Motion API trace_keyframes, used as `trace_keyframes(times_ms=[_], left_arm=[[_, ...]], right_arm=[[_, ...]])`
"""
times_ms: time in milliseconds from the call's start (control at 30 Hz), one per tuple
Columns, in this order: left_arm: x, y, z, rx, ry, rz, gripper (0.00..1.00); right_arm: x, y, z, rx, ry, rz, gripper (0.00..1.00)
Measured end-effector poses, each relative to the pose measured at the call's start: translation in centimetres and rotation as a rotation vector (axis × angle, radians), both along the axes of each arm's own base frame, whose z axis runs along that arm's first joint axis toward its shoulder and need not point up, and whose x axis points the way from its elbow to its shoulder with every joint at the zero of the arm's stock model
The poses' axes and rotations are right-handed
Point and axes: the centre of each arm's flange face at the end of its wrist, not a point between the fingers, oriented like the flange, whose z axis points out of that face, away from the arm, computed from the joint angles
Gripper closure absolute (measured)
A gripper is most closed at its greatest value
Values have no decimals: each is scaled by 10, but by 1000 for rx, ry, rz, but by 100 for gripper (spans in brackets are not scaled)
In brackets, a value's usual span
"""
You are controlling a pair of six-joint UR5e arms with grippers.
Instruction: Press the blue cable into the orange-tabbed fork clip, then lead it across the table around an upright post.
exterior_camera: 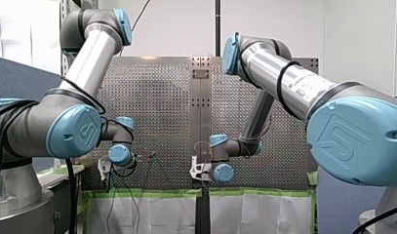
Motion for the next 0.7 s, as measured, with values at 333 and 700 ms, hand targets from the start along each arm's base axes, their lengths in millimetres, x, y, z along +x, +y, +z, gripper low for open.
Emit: trace_keyframes(times_ms=[333, 700], left_arm=[[10, 3, 3, -20, -11, -8, 100], [18, 7, 4, -35, -6, -8, 100]], right_arm=[[-7, -6, -1, 2, 22, -11, 100], [-13, -11, -1, 6, 26, -22, 100]])
